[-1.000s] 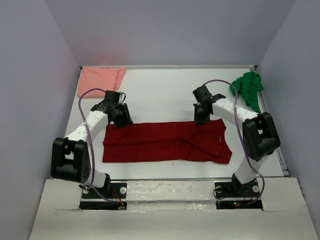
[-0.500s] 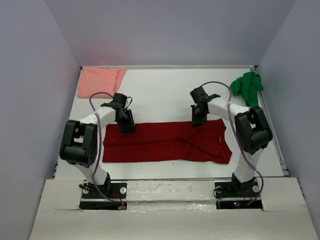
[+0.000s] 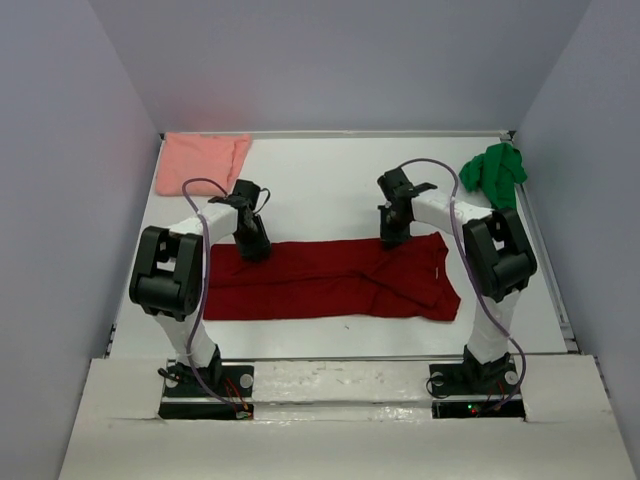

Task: Fold and stack the t-shirts
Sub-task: Fold the tshirt

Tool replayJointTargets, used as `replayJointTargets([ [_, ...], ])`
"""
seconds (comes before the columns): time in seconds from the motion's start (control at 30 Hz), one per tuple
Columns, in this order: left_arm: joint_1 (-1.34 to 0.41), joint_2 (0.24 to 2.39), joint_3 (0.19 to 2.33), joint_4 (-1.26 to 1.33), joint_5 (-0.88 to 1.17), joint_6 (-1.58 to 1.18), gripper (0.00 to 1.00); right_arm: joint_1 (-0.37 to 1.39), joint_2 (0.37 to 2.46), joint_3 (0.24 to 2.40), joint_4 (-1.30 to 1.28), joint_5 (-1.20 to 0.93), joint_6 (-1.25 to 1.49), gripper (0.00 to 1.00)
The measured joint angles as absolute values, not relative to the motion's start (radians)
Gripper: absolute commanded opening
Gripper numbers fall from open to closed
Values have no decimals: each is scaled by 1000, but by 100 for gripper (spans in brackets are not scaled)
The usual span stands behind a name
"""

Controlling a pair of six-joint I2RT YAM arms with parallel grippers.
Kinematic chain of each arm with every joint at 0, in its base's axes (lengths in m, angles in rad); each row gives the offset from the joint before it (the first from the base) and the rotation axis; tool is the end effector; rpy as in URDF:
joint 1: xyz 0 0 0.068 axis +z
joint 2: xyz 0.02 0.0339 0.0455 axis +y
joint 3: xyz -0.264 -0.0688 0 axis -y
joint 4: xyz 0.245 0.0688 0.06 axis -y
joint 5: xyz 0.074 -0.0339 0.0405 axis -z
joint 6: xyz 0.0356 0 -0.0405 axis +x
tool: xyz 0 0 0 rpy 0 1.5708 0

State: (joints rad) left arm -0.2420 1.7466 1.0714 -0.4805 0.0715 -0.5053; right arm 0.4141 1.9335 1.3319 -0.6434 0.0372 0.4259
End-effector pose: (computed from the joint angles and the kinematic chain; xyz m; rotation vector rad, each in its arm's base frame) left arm 0.3286 -0.0837 0.1669 -0.3423 2.7438 -0.3046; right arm 0.3527 0.1536 0.1673 0.0253 2.8256 0.1414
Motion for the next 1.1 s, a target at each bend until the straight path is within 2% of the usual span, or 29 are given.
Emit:
replayJointTargets([
  [0.4,-242,1805,1151,-503,9,-494,42,373,2057,1502,-645,-5,391,0],
  [0.73,-242,1795,1132,-464,3,-503,42,295,2188,1710,-658,-44,329,0],
  [1.1,-242,1736,1065,-439,-23,-507,41,286,2193,1767,-699,8,187,0],
])
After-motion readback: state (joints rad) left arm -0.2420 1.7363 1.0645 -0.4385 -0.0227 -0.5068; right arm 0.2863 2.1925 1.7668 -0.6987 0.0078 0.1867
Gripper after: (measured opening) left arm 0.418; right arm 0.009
